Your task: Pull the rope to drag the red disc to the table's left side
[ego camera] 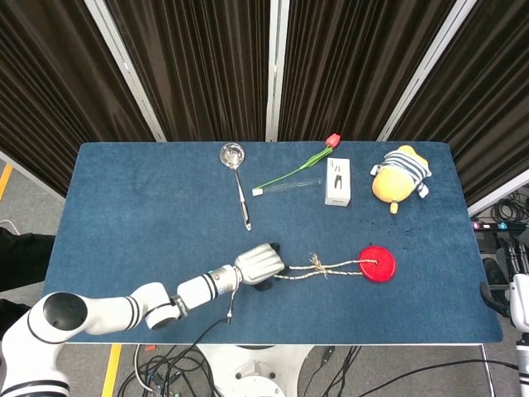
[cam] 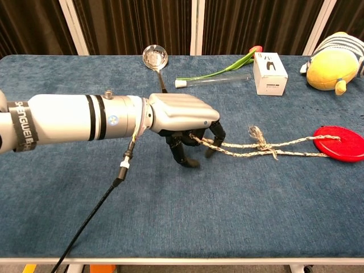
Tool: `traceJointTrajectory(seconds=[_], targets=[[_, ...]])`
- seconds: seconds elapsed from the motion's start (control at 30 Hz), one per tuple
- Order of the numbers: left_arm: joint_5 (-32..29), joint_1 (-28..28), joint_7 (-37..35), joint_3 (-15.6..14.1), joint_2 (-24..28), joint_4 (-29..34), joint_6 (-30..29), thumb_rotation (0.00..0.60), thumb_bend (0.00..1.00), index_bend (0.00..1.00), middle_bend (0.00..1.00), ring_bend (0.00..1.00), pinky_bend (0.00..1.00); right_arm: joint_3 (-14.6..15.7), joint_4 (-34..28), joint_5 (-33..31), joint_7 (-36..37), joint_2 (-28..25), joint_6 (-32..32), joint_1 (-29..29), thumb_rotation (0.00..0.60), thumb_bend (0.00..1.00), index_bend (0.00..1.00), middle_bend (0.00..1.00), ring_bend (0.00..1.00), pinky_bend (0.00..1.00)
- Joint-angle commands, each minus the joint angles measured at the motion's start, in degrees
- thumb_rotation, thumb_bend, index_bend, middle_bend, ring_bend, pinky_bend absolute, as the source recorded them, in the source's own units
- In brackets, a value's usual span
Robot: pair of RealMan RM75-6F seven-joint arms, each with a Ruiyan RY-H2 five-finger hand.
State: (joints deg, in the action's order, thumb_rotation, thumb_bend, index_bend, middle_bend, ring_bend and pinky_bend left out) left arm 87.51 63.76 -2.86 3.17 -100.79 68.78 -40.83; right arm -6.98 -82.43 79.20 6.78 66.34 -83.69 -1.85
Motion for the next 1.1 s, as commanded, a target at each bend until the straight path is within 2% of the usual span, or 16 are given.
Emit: traceJointTrajectory(seconds=[0.03, 0.1, 0.27, 0.43, 0.53, 0.63, 0.8, 0.97, 1.1], targets=[[-0.6, -0.7, 1.1, 0.3, 0.7, 0.8, -0.9, 0.6, 0.38, 0.73, 1.0, 0.82, 0.45, 0.0, 0.0, 0.0, 0.0, 0.0, 0.1, -0.1, 0.6, 0.27, 0.0, 0.0, 0.0, 0.0], [-1.2, -1.3, 1.9, 0.4, 1.3, 1.3, -1.5, 0.6, 0.38, 0.78, 1.0, 0.85, 0.55, 0.1, -0.1, 0.1, -0.1, 0.0, 0.2, -0.1, 0.6, 0.27, 0.0, 0.0, 0.0, 0.0], [-4.0, -3.4, 4.7, 0.4, 6.0, 6.4, -1.7, 0.6, 0.38, 0.78, 1.0, 0.89, 0.67, 0.1, -0.3, 0.1, -0.7, -0.1, 0.5, -0.4, 0.6, 0.27, 0.0, 0.0, 0.0, 0.0], [-6.8, -6.8, 8.1, -0.6, 13.6, 14.5, -3.6, 0.6, 0.38, 0.78, 1.0, 0.91, 0.71, 0.4, -0.8, 0.9, -1.6, 0.2, 0.6, -0.7, 0.6, 0.27, 0.0, 0.0, 0.0, 0.0], [-8.1, -10.5, 10.1, -1.8, 19.4, 20.2, -7.3, 0.6, 0.4, 0.78, 1.0, 0.92, 0.72, 0.6, -1.6, 1.4, -2.6, 0.3, 0.7, -1.0, 0.6, 0.27, 0.0, 0.0, 0.0, 0.0], [-9.9, -14.3, 11.1, -3.2, 24.4, 23.3, -10.9, 0.6, 0.41, 0.78, 1.0, 0.92, 0.72, 0.5, -2.6, 1.7, -3.5, 0.2, 0.4, -1.2, 0.6, 0.27, 0.0, 0.0, 0.0, 0.0], [-15.6, -20.2, 11.3, -4.6, 31.6, 23.2, -14.4, 0.6, 0.41, 0.78, 1.0, 0.92, 0.73, 0.6, -4.2, 2.6, -5.2, -0.1, -0.5, -1.3, 0.6, 0.27, 0.0, 0.0, 0.0, 0.0], [-17.3, -25.8, 5.9, -6.1, 37.9, 22.3, -16.6, 0.6, 0.41, 0.78, 1.0, 0.92, 0.73, 0.4, -5.0, 2.4, -6.2, 0.1, -0.5, -1.5, 0.6, 0.27, 0.0, 0.0, 0.0, 0.0], [-19.9, -29.2, 3.3, -4.9, 40.3, 19.9, -19.4, 0.6, 0.41, 0.78, 1.0, 0.92, 0.73, 0.5, -4.9, 1.9, -6.6, 0.5, 0.6, -2.0, 0.6, 0.27, 0.0, 0.0, 0.0, 0.0]])
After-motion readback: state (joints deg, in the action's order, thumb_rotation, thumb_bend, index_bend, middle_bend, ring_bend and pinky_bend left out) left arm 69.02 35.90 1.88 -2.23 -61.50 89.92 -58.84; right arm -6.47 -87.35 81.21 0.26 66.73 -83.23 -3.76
